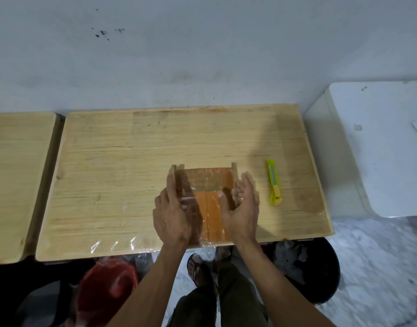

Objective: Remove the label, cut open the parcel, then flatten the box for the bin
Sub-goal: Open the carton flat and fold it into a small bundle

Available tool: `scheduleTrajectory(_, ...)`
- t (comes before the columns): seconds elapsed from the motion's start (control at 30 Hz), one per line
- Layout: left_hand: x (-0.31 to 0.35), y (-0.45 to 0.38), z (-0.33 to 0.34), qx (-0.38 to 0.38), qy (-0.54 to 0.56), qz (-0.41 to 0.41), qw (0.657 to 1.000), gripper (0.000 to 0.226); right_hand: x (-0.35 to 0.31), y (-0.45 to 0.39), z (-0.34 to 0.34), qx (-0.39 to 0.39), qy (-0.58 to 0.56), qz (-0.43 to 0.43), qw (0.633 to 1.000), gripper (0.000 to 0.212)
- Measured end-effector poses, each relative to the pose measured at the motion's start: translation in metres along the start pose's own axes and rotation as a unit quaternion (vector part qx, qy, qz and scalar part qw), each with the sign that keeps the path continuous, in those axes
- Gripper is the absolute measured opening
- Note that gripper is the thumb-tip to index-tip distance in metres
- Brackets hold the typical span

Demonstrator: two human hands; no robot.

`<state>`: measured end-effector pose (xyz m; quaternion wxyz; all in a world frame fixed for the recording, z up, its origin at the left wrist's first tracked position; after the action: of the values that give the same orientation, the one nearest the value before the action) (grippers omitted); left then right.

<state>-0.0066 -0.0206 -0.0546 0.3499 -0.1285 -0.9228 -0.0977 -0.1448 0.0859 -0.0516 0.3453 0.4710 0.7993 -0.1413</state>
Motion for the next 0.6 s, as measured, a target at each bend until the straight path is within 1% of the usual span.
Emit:
scheduleTrajectory(0.13, -0.010, -0.001, 0.011, -0.003, 0.091, 0.003, 0.996, 0.065, 0.004, -0.002, 0.012, -0.052, 0.043, -0.025, 0.997, 0.052)
scheduleTrajectory(0.2, -0.017, -0.004, 0.014, 0.017, 0.113, 0.007, 0.993, 0.050, 0.007, -0.006, 0.019, -0.046, 0.062, -0.030, 0.997, 0.044)
scheduleTrajectory(0.23, -0.020, -0.007, 0.014, 0.025, 0.129, -0.001, 0.991, 0.046, 0.009, -0.008, 0.022, -0.034, 0.068, -0.031, 0.997, 0.041)
scheduleTrajectory(0.33, -0.025, -0.018, 0.015, 0.034, 0.159, 0.005, 0.987, 0.042, 0.014, -0.020, 0.033, -0.002, 0.074, -0.040, 0.996, 0.037)
scheduleTrajectory(0.4, -0.029, -0.025, 0.020, 0.022, 0.137, 0.009, 0.990, 0.043, 0.017, -0.027, 0.042, 0.004, 0.097, -0.057, 0.994, 0.037)
scheduleTrajectory(0.5, -0.036, -0.027, 0.029, 0.004, 0.078, -0.016, 0.997, 0.048, 0.018, -0.029, 0.048, 0.014, 0.197, -0.066, 0.978, 0.045)
scheduleTrajectory(0.53, -0.036, -0.026, 0.031, 0.000, 0.058, -0.017, 0.998, 0.050, 0.018, -0.029, 0.049, 0.007, 0.236, -0.066, 0.969, 0.048)
scheduleTrajectory(0.6, -0.032, -0.023, 0.034, -0.016, 0.013, 0.007, 1.000, 0.052, 0.020, -0.028, 0.055, -0.032, 0.300, -0.079, 0.950, 0.053)
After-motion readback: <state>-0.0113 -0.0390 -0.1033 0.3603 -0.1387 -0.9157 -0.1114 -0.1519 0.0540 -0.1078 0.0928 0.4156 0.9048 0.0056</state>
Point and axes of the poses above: each hand's wrist, its own y-axis away from the middle knuckle, its own z-axis out of the palm, x = y × z, the point moved 4 cm from there along -y, towards the middle knuckle, and after that the axes turned 14 degrees about y, right-handed, at the moved point
